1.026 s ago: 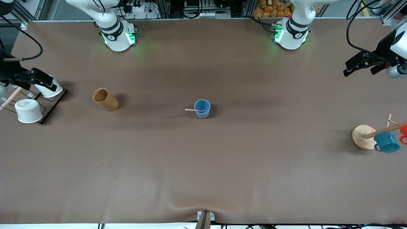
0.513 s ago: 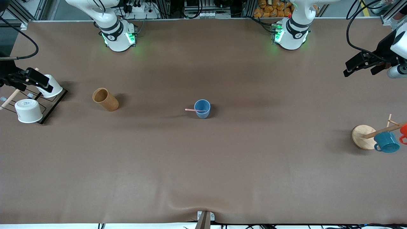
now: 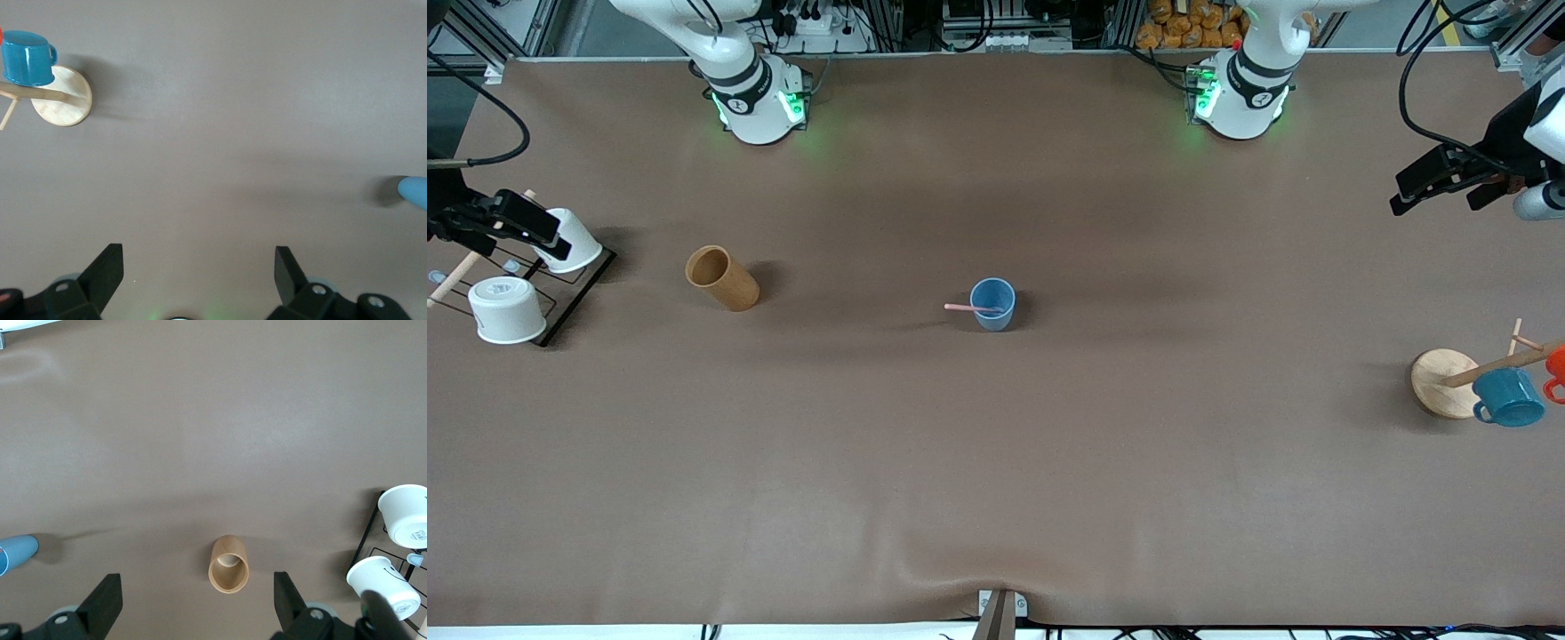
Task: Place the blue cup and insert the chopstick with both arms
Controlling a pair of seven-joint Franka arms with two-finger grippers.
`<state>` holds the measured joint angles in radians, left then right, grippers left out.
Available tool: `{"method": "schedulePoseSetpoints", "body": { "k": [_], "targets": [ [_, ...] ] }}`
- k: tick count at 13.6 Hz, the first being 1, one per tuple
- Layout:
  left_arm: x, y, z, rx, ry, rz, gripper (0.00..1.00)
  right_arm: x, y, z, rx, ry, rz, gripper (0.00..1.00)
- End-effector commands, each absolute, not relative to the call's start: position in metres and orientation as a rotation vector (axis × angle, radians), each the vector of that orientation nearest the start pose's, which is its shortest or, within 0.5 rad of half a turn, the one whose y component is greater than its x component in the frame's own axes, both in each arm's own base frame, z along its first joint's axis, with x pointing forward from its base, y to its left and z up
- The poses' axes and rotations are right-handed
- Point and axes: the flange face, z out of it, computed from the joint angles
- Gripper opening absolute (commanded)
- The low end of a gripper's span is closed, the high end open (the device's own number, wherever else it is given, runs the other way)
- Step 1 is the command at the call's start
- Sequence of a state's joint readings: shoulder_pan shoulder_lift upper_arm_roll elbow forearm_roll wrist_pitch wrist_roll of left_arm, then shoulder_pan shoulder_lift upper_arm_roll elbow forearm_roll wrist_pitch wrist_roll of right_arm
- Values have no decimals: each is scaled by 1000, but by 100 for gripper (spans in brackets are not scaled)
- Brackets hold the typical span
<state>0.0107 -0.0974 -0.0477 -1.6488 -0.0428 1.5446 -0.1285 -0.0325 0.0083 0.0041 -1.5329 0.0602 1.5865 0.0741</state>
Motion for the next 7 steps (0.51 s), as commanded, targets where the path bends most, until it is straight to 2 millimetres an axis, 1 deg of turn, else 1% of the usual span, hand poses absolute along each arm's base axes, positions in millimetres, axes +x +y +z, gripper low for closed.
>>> {"method": "schedulePoseSetpoints", "body": {
  "k": [1, 7],
  "targets": [
    [523, -26, 643, -3147, -125, 30, 100, 562, -11, 644, -3091, 177, -67, 100],
    [523, -23, 640, -3122, -123, 46, 100, 562, -10, 644, -3090, 174, -67, 100]
  ]
}}
